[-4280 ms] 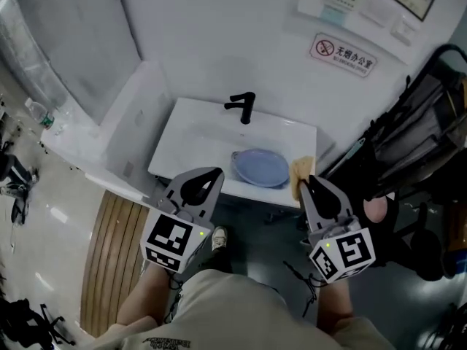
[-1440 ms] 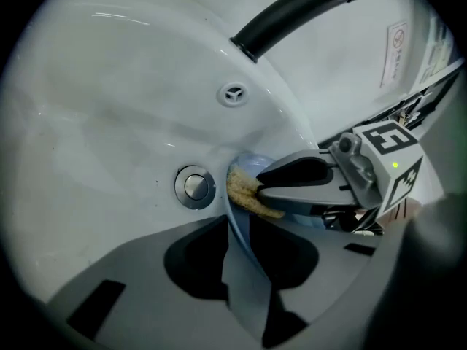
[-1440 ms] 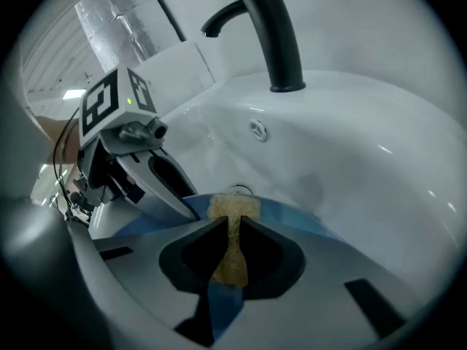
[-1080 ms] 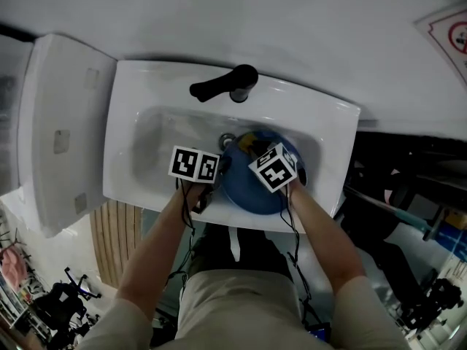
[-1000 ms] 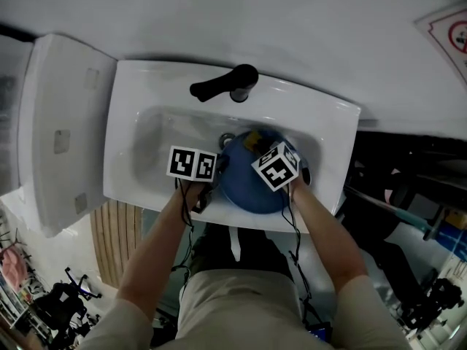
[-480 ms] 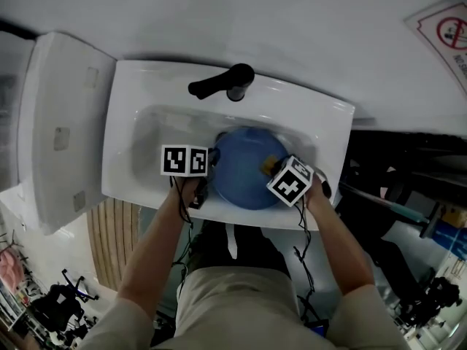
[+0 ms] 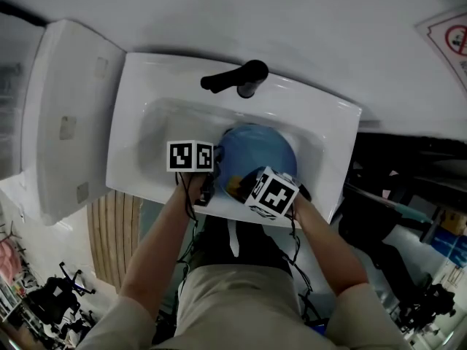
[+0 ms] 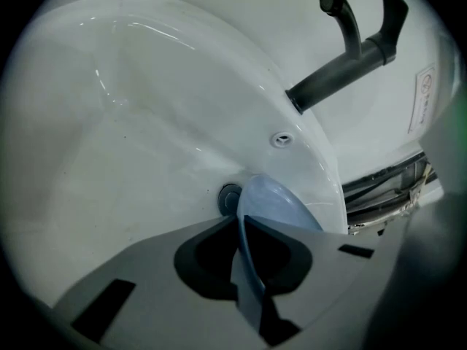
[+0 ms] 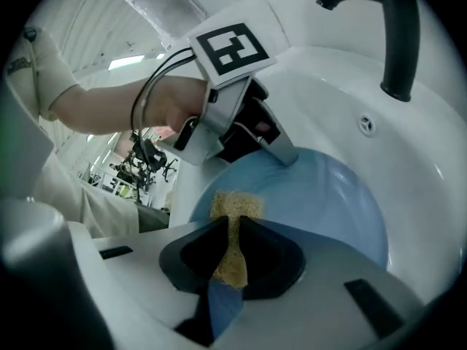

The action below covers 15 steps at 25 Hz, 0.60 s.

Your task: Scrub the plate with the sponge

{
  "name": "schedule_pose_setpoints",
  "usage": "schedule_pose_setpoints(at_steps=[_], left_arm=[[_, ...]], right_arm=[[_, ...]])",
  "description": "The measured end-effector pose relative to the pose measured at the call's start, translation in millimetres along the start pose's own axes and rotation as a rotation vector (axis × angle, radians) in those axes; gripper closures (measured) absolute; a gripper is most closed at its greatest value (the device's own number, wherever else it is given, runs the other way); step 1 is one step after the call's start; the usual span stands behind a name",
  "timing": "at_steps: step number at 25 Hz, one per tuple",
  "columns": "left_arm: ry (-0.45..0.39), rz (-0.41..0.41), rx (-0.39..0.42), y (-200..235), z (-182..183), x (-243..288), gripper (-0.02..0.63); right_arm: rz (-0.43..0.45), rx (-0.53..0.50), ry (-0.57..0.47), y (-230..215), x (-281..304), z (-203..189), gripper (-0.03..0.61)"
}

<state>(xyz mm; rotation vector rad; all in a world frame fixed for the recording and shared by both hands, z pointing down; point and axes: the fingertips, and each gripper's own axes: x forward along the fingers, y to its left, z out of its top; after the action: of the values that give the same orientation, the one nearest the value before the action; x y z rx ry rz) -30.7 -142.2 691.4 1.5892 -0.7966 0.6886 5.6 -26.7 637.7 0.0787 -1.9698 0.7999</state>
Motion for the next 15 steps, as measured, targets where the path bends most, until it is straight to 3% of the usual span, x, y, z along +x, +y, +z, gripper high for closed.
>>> schedule_pose_setpoints(at_steps=[3,6,9,12,15], left_arm=[[-0.013,-0.004,-0.028,4,-1,-4,0.588],[-0.015,-0.003,-0.034,6,-2,-6,0.588],[-0.024,0.016,-0.026,10,1,-7,0.588],[-0.034,0.025,-0.017,17,5,-10,0.589],[-0.031,0.022,-0.023,18,5,-13,0.588]], right_arm=[[-0.028,0.016,-0.05,-18,11,22,0.518],[-0.109,0.06,-0.077,-49,18,37,0.518],[-0.2,0.047,-0.068,-79,20,48,0.518],[-0.226,0.025,-0.05,-95,25,56,0.518],[-0.328,0.041,-0.049,-129,25,51,0.522]])
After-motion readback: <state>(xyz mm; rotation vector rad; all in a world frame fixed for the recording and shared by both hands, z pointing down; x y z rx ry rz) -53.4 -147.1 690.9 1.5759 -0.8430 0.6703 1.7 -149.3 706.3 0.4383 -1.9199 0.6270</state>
